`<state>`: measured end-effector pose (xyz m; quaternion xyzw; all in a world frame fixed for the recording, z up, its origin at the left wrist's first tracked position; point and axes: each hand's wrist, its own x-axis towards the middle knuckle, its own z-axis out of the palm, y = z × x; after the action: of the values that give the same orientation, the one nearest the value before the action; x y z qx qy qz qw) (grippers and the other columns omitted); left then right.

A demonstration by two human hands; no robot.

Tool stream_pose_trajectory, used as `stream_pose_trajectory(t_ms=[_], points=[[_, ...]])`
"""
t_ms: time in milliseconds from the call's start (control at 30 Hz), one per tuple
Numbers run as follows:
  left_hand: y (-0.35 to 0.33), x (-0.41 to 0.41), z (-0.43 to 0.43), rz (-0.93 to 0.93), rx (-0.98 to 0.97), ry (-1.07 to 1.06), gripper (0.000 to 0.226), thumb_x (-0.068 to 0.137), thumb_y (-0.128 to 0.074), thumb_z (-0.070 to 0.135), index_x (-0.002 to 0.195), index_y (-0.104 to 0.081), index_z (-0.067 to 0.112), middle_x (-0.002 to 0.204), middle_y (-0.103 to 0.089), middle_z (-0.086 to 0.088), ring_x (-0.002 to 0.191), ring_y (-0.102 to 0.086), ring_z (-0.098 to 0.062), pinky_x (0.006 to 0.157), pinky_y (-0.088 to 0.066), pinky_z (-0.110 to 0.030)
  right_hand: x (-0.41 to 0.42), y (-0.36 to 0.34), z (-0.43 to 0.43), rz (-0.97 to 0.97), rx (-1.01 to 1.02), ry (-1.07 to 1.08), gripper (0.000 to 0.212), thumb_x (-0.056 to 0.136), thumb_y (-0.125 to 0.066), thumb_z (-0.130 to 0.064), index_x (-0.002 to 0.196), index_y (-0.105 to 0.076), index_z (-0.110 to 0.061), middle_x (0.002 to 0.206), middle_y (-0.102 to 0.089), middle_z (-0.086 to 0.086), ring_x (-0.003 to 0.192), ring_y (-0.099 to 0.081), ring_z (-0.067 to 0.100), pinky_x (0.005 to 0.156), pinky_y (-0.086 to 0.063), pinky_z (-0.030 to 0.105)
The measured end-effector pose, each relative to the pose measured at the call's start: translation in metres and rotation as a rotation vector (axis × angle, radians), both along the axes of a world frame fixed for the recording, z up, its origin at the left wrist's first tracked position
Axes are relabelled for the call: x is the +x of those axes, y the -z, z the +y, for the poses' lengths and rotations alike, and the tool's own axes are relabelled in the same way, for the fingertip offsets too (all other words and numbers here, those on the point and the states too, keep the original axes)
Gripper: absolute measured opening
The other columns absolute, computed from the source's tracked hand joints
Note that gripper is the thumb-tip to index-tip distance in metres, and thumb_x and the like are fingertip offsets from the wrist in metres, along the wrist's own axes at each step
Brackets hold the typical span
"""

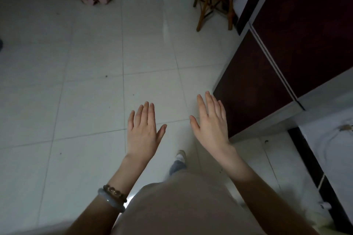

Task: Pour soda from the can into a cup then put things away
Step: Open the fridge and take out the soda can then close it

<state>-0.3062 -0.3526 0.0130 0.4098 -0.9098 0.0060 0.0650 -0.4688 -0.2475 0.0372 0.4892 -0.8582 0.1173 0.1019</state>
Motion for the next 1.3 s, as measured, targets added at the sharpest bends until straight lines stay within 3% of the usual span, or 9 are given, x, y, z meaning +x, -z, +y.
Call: stream_pose_trajectory(t_ms=[200,367,467,600,733,800,900,1067,1300], points=[[-0.008,-0.090,-0.074,0.045,0.011,0.028,0.068,0.090,-0.037,0.050,0.136,-0.042,0.000,0.138,-0.049,-0.018,0.126,-0.048,-0.032,0.108,-0.025,-0.044,-0.083,-0.011,-0.069,0.009,0.006,0.015,0.062,0.081,-0.067,-0.029,0.133,-0.047,-0.002,0.138,-0.046,0.023,0.127,-0.046,0.036,0.106,-0.032,0.050],[-0.007,-0.152,-0.134,0.028,-0.017,0.112,0.069,0.091,-0.039,0.051,0.138,-0.039,0.000,0.140,-0.046,-0.017,0.130,-0.044,-0.031,0.111,-0.020,-0.043,-0.129,-0.006,-0.116,-0.029,0.022,0.057,0.058,0.087,-0.038,-0.037,0.134,-0.046,-0.004,0.138,-0.047,0.021,0.128,-0.045,0.035,0.108,-0.029,0.048],[0.002,-0.191,-0.170,0.023,-0.003,0.183,0.070,0.090,-0.040,0.051,0.139,-0.039,0.001,0.141,-0.045,-0.017,0.130,-0.043,-0.031,0.112,-0.017,-0.042,-0.154,0.005,-0.143,-0.031,0.009,0.096,0.056,0.086,-0.044,-0.035,0.132,-0.048,-0.004,0.137,-0.048,0.021,0.127,-0.046,0.035,0.109,-0.029,0.047],[0.012,-0.248,-0.223,0.036,0.009,0.328,0.070,0.090,-0.037,0.052,0.136,-0.043,0.000,0.139,-0.049,-0.016,0.128,-0.047,-0.030,0.110,-0.028,-0.044,-0.189,0.015,-0.187,-0.027,-0.001,0.214,0.056,0.086,-0.041,-0.035,0.129,-0.052,-0.002,0.133,-0.052,0.022,0.124,-0.050,0.035,0.106,-0.034,0.048],[0.007,-0.308,-0.286,0.056,-0.005,0.518,0.068,0.088,-0.053,0.050,0.135,-0.044,0.001,0.138,-0.050,-0.015,0.127,-0.048,-0.029,0.109,-0.027,-0.044,-0.217,0.016,-0.237,-0.058,0.056,0.372,0.059,0.084,-0.038,-0.038,0.131,-0.046,-0.003,0.134,-0.051,0.022,0.123,-0.050,0.036,0.104,-0.034,0.049],[0.000,-0.337,-0.317,0.069,-0.015,0.606,0.068,0.088,-0.055,0.049,0.135,-0.044,0.001,0.137,-0.050,-0.016,0.127,-0.048,-0.029,0.109,-0.026,-0.044,-0.230,0.012,-0.263,-0.074,0.064,0.459,0.059,0.083,-0.049,-0.037,0.132,-0.044,-0.004,0.136,-0.048,0.023,0.125,-0.048,0.037,0.105,-0.033,0.050],[-0.010,-0.373,-0.364,0.060,-0.028,0.754,0.066,0.091,-0.041,0.050,0.136,-0.041,0.001,0.138,-0.049,-0.018,0.127,-0.048,-0.031,0.109,-0.029,-0.045,-0.249,0.006,-0.303,-0.091,0.056,0.576,0.064,0.079,-0.064,-0.033,0.132,-0.045,-0.003,0.137,-0.047,0.023,0.125,-0.048,0.037,0.104,-0.035,0.052],[-0.020,-0.411,-0.419,0.055,-0.019,0.925,0.068,0.091,-0.037,0.050,0.137,-0.040,0.001,0.139,-0.048,-0.018,0.128,-0.047,-0.031,0.108,-0.033,-0.047,-0.270,-0.009,-0.350,-0.089,0.030,0.735,0.058,0.084,-0.041,-0.037,0.131,-0.043,-0.004,0.135,-0.050,0.023,0.125,-0.048,0.036,0.104,-0.036,0.050],[-0.022,-0.459,-0.460,0.065,-0.030,1.087,0.068,0.091,-0.034,0.051,0.135,-0.042,-0.001,0.136,-0.050,-0.019,0.126,-0.049,-0.033,0.106,-0.034,-0.049,-0.280,-0.014,-0.370,-0.048,0.042,0.909,0.056,0.084,-0.050,-0.034,0.131,-0.046,-0.004,0.137,-0.048,0.022,0.127,-0.047,0.036,0.106,-0.031,0.051]])
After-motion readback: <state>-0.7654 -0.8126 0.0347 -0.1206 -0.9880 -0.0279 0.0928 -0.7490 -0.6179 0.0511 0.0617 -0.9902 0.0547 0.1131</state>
